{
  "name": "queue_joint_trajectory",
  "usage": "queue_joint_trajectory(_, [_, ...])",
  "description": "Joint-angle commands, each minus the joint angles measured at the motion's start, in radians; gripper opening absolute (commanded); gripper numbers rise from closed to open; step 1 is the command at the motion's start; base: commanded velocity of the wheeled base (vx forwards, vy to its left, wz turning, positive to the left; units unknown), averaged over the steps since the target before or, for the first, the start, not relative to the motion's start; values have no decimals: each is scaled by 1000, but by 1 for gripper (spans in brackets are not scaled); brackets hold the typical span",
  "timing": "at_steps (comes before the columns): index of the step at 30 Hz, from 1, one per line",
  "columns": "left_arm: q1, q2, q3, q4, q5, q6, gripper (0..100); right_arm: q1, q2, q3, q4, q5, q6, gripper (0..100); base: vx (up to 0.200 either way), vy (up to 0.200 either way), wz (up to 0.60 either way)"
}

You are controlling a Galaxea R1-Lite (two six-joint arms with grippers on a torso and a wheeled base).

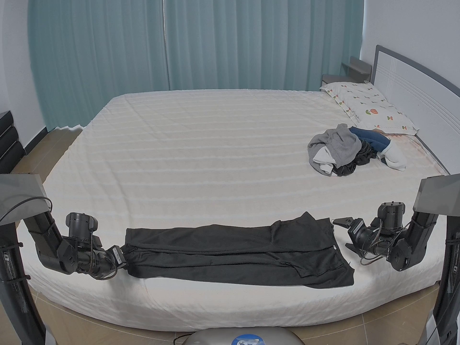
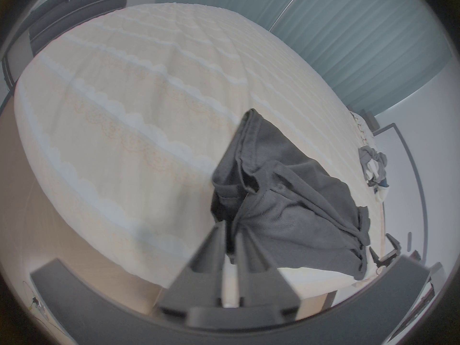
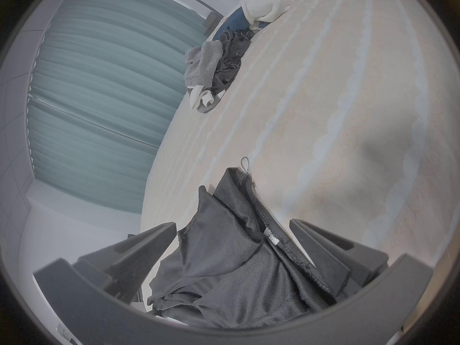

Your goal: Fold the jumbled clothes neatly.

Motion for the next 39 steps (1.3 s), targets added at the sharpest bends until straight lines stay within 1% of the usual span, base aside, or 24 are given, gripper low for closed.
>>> queue_joint_trajectory(1, [4,2,7,7,26,14,0,2,1,0,-1,0,0,100,0,0,0])
queue_joint_trajectory(8, [7,-21,19,8,61,25,0,2,1,2,-1,0,0,100,0,0,0])
queue_joint_trajectory(14, [4,-31,23,28,63,28,0,3,1,2,1,0,0,100,0,0,0])
queue_joint_trajectory(17, [5,-38,27,57,63,53,0,2,1,0,1,0,0,100,0,0,0])
queue_joint_trajectory(18, [5,-38,27,57,63,53,100,0,1,0,1,0,0,100,0,0,0])
queue_joint_trajectory(23, [7,-38,18,54,61,45,100,3,-11,8,1,2,2,100,0,0,0])
queue_joint_trajectory(25, [16,-37,12,50,50,42,100,25,-34,28,1,2,2,100,0,0,0])
queue_joint_trajectory(26, [28,-38,10,47,38,40,100,48,-56,46,1,2,2,100,0,0,0])
queue_joint_trajectory(29, [43,-44,-2,47,-16,16,100,108,-95,83,10,-4,3,100,0,0,0])
queue_joint_trajectory(30, [43,-44,-2,47,-16,16,100,108,-95,83,10,-4,3,100,0,0,0])
queue_joint_trajectory(31, [53,-54,-17,47,-56,-36,100,147,-117,95,28,-11,9,100,0,0,0])
queue_joint_trajectory(32, [54,-55,-20,47,-62,-45,100,152,-120,97,32,-12,11,100,0,0,0])
queue_joint_trajectory(33, [60,-61,-37,47,-86,-88,100,186,-129,97,64,-21,44,100,0,0,0])
queue_joint_trajectory(34, [63,-61,-43,45,-94,-111,100,206,-131,91,87,-31,66,100,0,0,0])
queue_joint_trajectory(35, [63,-61,-43,45,-94,-111,100,206,-131,91,87,-31,66,100,0,0,0])
queue_joint_trajectory(37, [70,-54,-62,45,-97,-141,100,224,-118,68,154,-67,81,100,0,0,0])
queue_joint_trajectory(39, [70,-48,-69,45,-97,-154,100,227,-112,49,191,-77,83,100,0,0,0])
